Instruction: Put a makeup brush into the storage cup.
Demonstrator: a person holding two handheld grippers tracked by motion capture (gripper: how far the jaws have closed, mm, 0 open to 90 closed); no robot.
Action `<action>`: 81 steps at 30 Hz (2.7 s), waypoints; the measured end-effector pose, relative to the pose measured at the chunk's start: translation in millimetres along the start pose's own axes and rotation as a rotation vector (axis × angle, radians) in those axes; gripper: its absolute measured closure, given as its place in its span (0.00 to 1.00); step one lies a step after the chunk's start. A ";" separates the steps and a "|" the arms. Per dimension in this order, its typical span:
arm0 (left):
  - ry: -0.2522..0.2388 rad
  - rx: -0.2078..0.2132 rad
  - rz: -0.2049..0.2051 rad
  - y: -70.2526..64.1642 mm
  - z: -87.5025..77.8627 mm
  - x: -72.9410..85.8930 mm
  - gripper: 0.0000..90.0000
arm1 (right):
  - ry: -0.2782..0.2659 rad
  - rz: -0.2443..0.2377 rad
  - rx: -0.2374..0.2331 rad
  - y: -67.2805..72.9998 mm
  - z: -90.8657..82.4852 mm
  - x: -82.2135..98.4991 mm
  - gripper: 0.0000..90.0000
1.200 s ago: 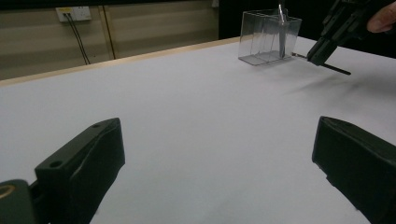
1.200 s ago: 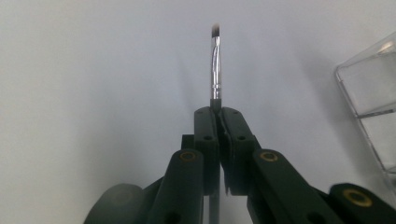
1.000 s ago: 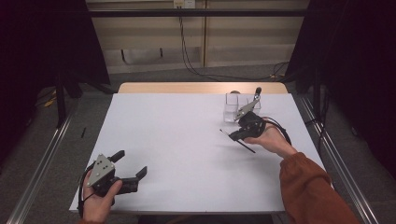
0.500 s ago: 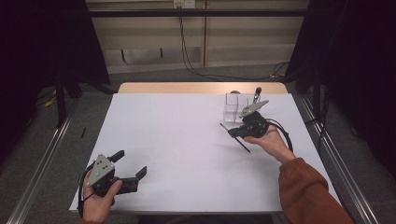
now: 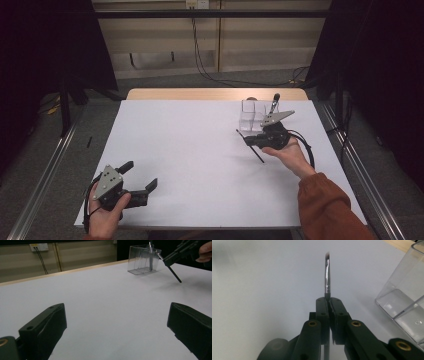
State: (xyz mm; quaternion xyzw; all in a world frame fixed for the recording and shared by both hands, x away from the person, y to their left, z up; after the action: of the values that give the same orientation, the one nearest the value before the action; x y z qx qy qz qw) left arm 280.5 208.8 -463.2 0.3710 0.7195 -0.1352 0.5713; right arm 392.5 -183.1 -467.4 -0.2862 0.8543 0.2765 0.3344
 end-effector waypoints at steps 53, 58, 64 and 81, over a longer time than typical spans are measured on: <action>0.000 -0.003 -0.010 -0.1 0.2 -0.2 0.03 | -0.426 0.047 -0.046 11.7 -44.9 -36.7 0.96; 0.001 -0.009 -0.011 0.9 -0.3 0.0 0.03 | -0.443 0.044 -0.032 9.7 -52.3 -41.9 0.96; 0.001 -0.009 -0.011 0.8 -0.4 -0.1 0.03 | -0.461 0.043 -0.002 3.4 -61.7 -48.3 0.96; 0.005 -0.007 -0.008 -0.3 -0.3 -0.4 0.03 | -0.495 0.093 0.111 -28.5 -77.8 -51.7 0.96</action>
State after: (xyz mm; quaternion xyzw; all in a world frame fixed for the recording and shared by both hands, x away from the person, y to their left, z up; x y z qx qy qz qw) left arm 280.1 208.6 -462.8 0.3667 0.7227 -0.1342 0.5703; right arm 411.3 -238.5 -389.2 -0.1516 0.7726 0.3059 0.5353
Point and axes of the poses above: each handheld gripper's, and its own axes: z roughly forward along the jaws, x roughly out of its underside, y roughly to its left, the point moved 6 cm from there along z, roughly forward along the jaws, and after that the axes turned 15 degrees about z, right-handed, at the moved point
